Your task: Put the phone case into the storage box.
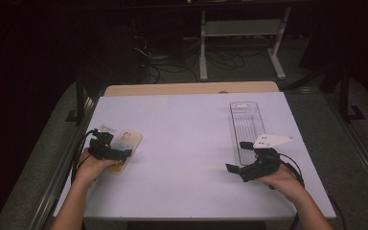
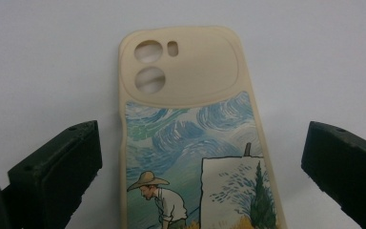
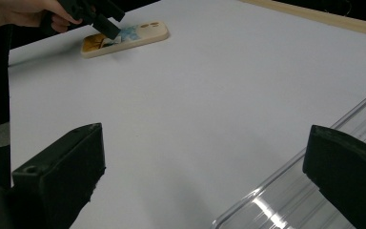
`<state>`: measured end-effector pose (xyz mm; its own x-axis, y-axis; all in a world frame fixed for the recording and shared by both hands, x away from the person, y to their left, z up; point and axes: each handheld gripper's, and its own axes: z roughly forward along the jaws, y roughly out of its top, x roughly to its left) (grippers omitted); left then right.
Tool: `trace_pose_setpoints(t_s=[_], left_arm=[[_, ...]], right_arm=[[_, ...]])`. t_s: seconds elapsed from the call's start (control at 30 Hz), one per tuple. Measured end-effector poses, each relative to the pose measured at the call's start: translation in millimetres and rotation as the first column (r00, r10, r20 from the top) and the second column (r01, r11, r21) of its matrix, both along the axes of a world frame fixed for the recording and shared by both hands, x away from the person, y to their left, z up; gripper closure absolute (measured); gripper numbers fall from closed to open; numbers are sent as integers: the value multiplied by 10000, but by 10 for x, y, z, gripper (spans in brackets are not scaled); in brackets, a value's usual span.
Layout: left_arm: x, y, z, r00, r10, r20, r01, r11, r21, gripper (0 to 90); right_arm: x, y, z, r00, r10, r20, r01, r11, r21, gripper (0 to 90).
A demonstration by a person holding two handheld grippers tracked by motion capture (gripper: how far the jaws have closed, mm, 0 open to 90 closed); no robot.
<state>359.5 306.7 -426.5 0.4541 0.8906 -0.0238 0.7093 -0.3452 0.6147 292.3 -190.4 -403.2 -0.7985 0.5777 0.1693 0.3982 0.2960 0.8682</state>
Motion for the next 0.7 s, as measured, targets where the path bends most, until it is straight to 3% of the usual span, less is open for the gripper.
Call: trace_pose_setpoints(t_s=[0.5,0.6,0.7], left_arm=[[14,-20,-108,9997,72,-250,-60,9989,469,0],[13,-38,-129,9995,185,-244,-176,9992,353,0],[17,-32,-129,9995,51,-320,-29,9976,688,0]], right_arm=[[1,2,-2,10000,-12,11,12,10000,32,0],[1,2,-2,10000,-11,9,11,10000,33,0],[2,2,-2,10000,-10,18,10,10000,30,0]])
